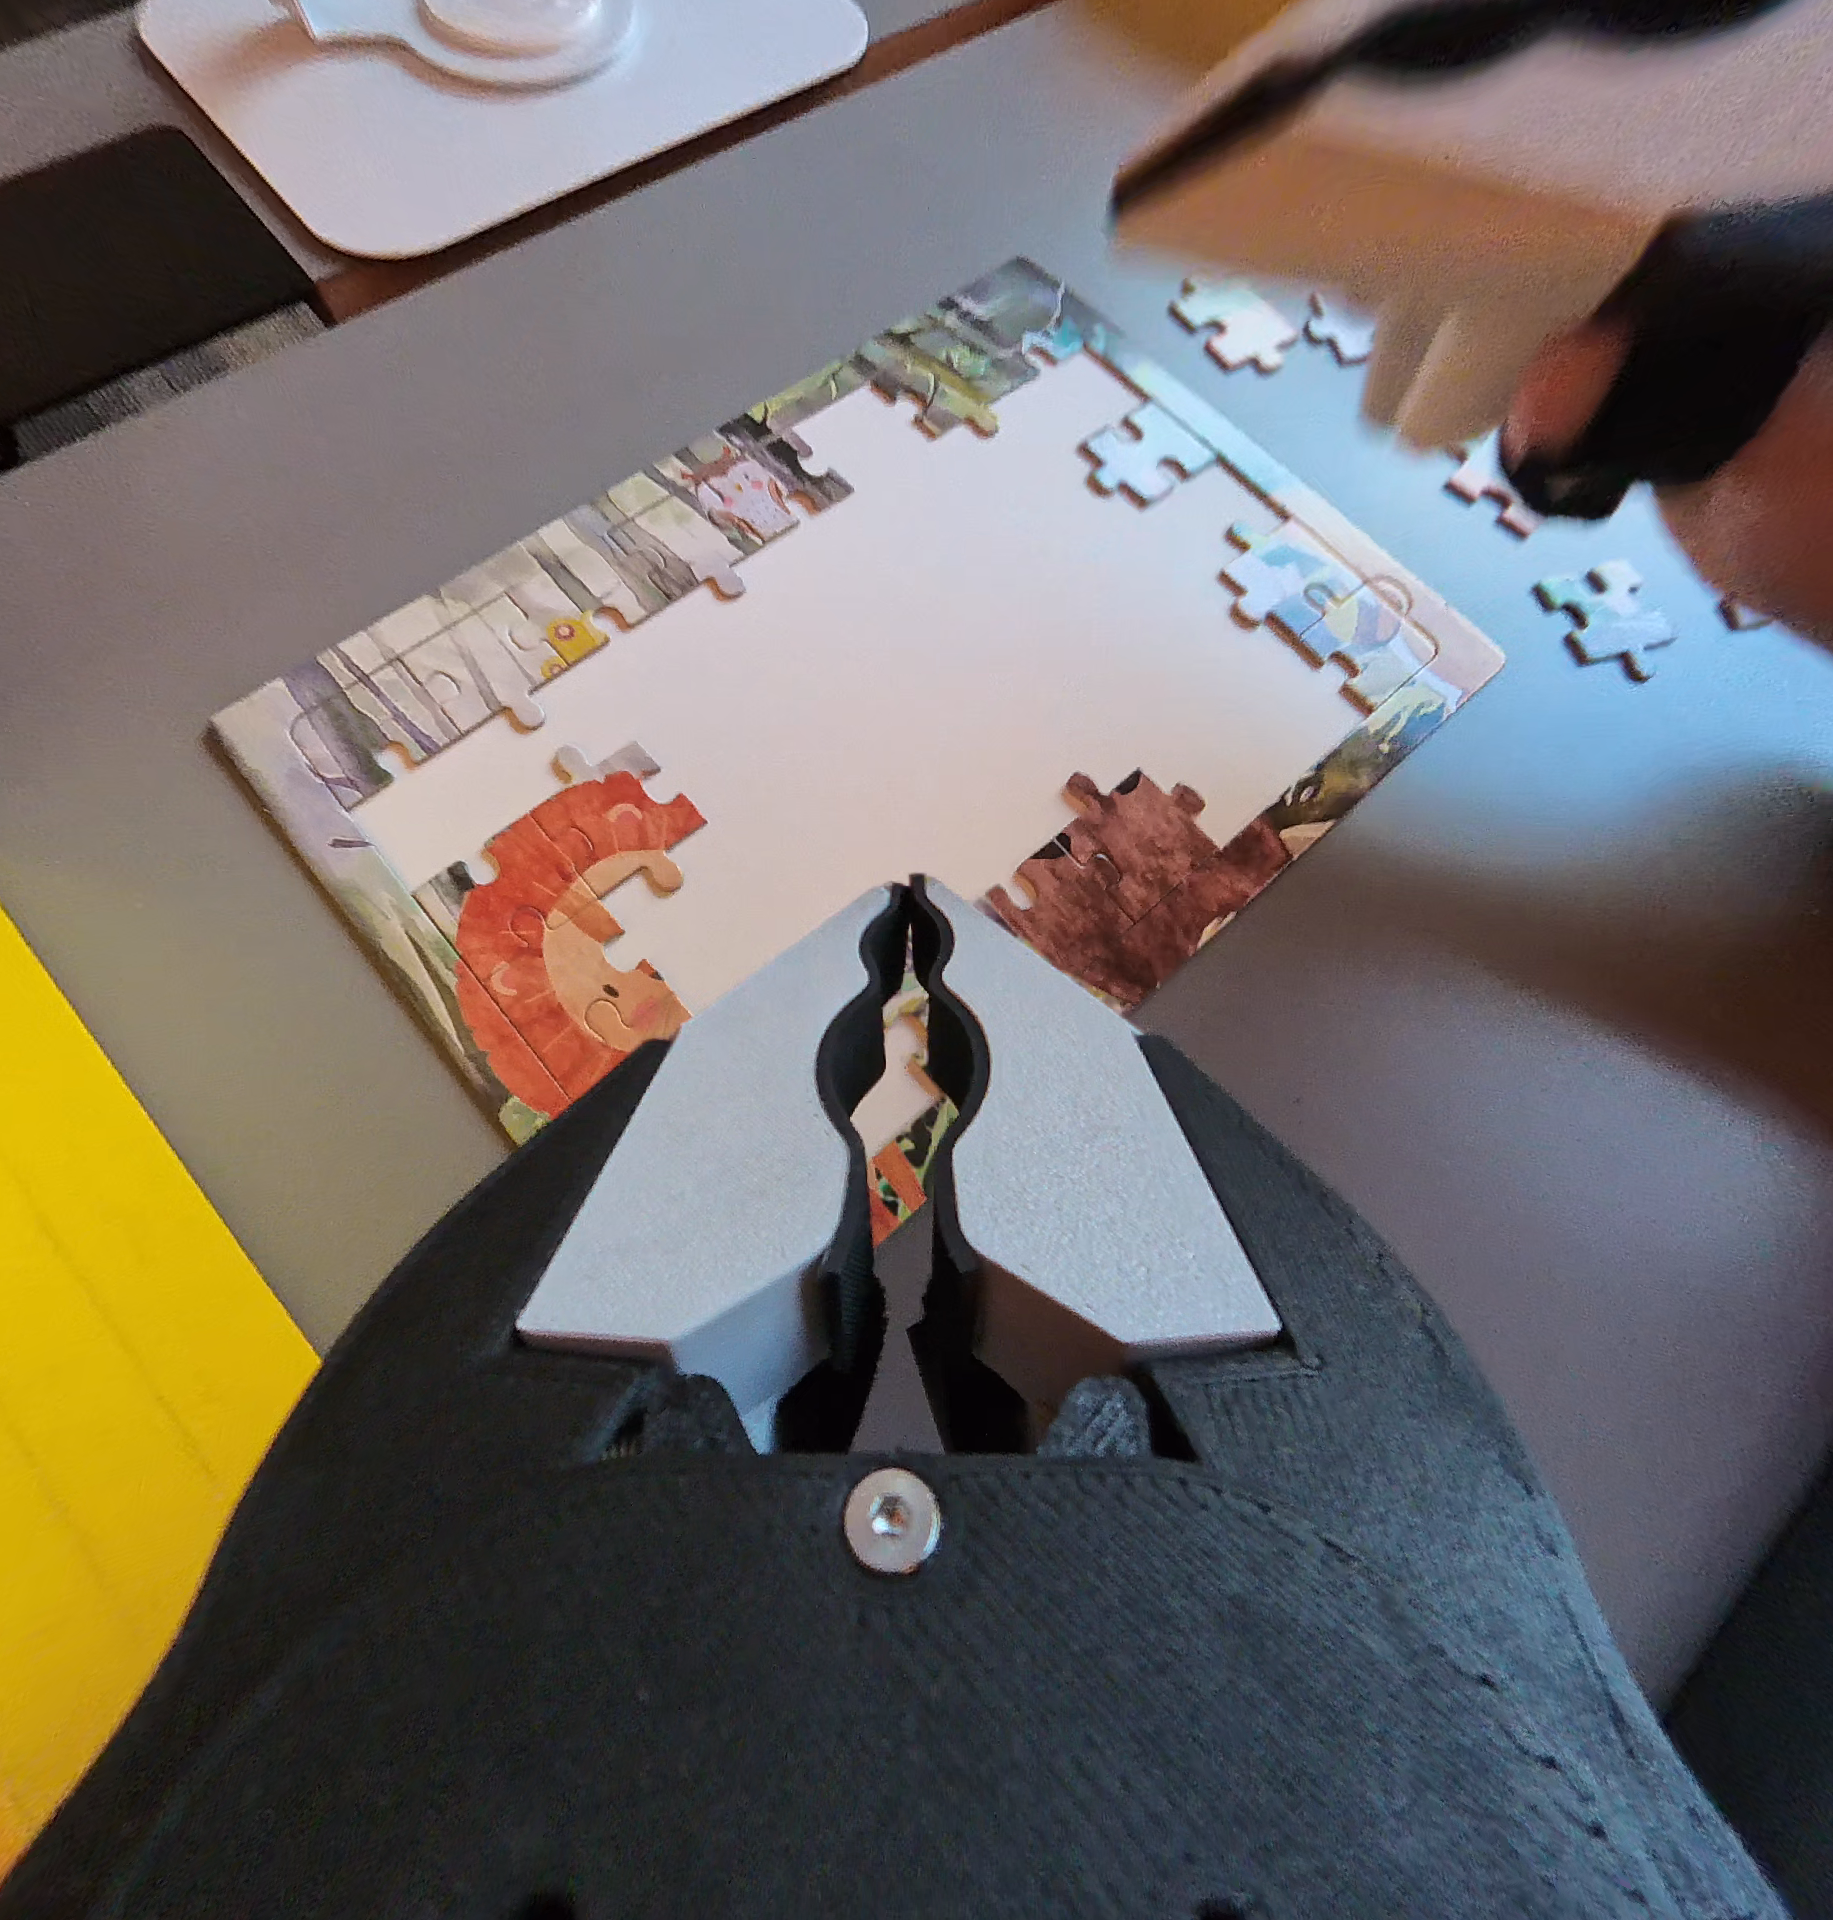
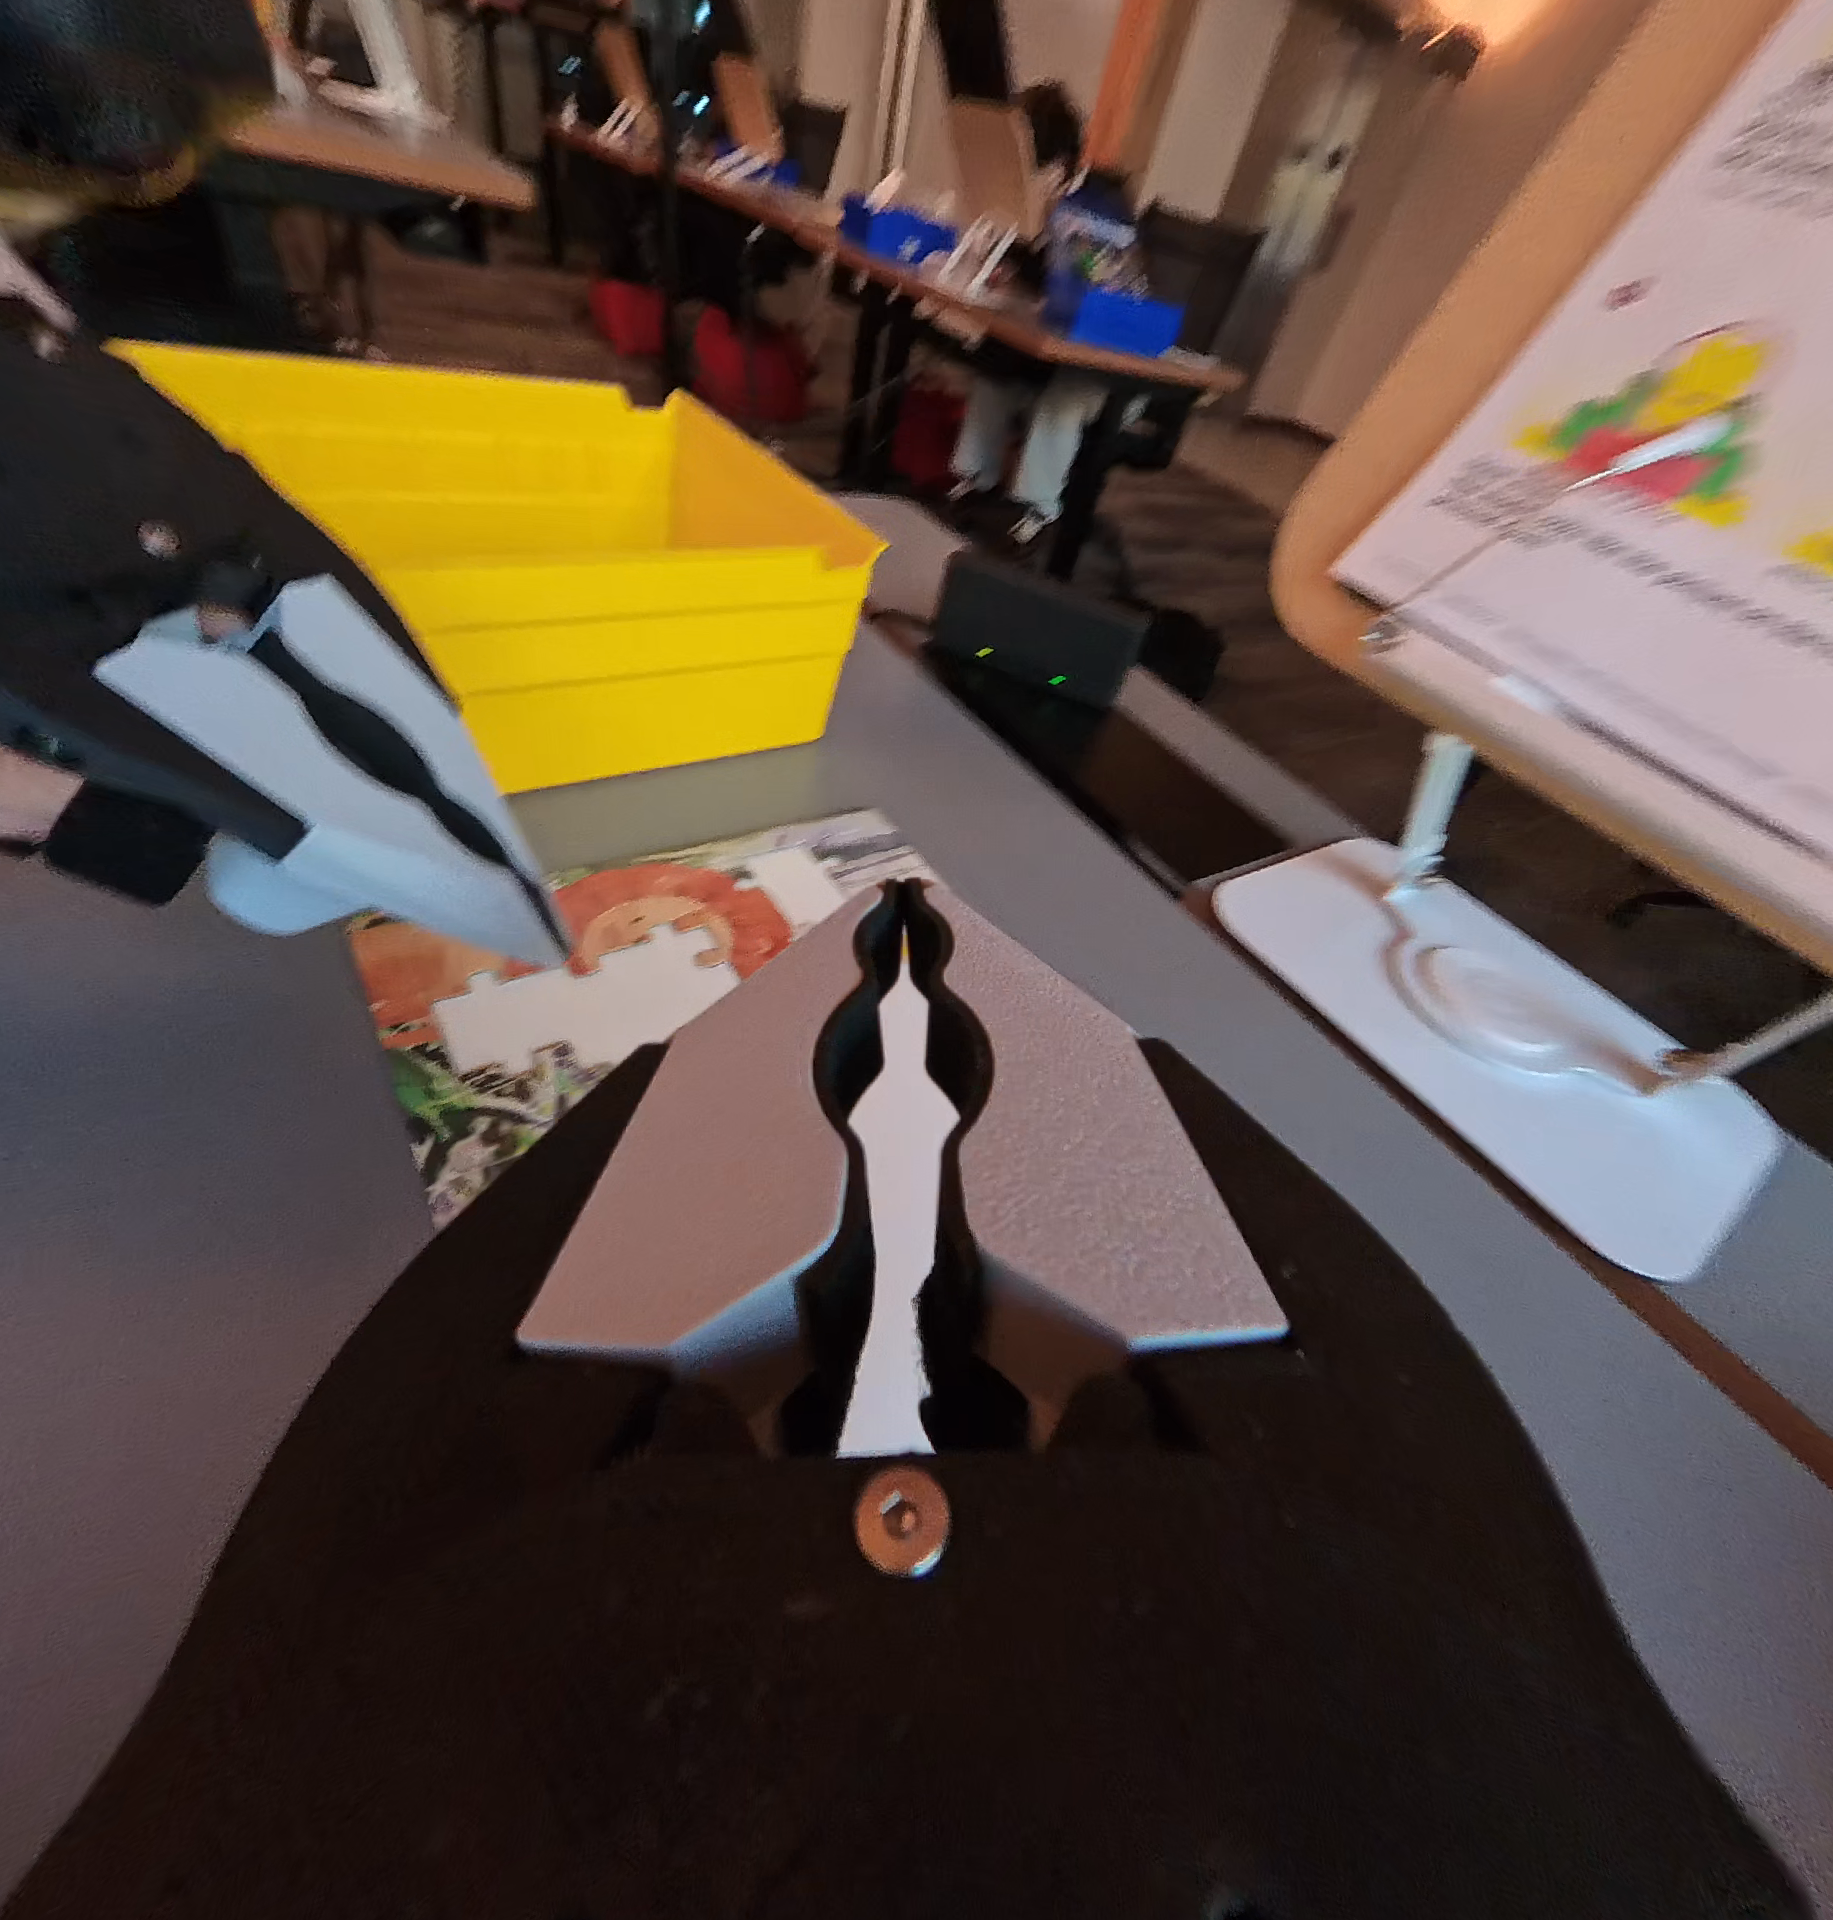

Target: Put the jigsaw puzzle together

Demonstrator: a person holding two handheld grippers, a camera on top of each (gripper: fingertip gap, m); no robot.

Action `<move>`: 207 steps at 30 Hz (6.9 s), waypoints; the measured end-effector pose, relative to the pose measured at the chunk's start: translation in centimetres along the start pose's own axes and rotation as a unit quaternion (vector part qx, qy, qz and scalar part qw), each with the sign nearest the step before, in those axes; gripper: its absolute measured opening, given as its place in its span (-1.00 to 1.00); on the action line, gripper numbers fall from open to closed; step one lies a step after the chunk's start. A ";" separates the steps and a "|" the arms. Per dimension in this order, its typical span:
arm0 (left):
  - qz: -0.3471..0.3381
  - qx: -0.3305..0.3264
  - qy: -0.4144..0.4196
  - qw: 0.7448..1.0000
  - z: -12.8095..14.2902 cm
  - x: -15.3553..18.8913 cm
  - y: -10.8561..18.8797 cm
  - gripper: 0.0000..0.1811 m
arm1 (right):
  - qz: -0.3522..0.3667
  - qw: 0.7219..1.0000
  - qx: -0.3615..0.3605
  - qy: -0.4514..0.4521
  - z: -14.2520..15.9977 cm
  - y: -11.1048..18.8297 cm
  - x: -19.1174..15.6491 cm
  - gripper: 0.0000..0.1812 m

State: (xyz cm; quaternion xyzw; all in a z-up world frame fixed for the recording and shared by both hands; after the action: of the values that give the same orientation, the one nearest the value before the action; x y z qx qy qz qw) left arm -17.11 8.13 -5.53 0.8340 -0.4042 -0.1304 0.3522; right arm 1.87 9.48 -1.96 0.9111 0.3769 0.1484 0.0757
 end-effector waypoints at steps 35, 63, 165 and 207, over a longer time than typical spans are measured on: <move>-0.060 0.045 -0.078 0.994 -2.7 1.4 4.1 -1.00 | 0.029 0.998 -0.012 -0.050 1.2 1.5 3.1 -1.00; -0.003 -0.340 0.322 0.884 6.6 -15.9 12.8 -0.67 | -0.024 0.995 -0.094 -0.014 4.2 0.2 1.8 -1.00; 0.327 -0.267 -0.071 0.904 -3.8 1.7 6.5 -0.72 | -0.134 0.914 -0.024 0.382 -2.2 1.8 -11.5 -0.98; 0.401 -0.097 0.057 0.909 -6.3 -2.3 12.2 -0.62 | -0.101 0.713 -0.498 -0.483 18.0 36.2 9.9 -0.76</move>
State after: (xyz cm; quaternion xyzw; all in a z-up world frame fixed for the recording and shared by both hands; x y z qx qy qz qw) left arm -22.50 7.73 7.34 0.5696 -0.6689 0.0310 0.4765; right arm 38.44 -9.43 -7.80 0.6459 0.2501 -0.1537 0.7048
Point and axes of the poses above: each gripper's, where its closed fingertips meet, y back along the fingers, z out of its underside, x = y × z across the jaws, the point moved 9 cm from there along y, back along the fingers, and after that the axes turned 4 degrees about -x, right-handed, at the moved point
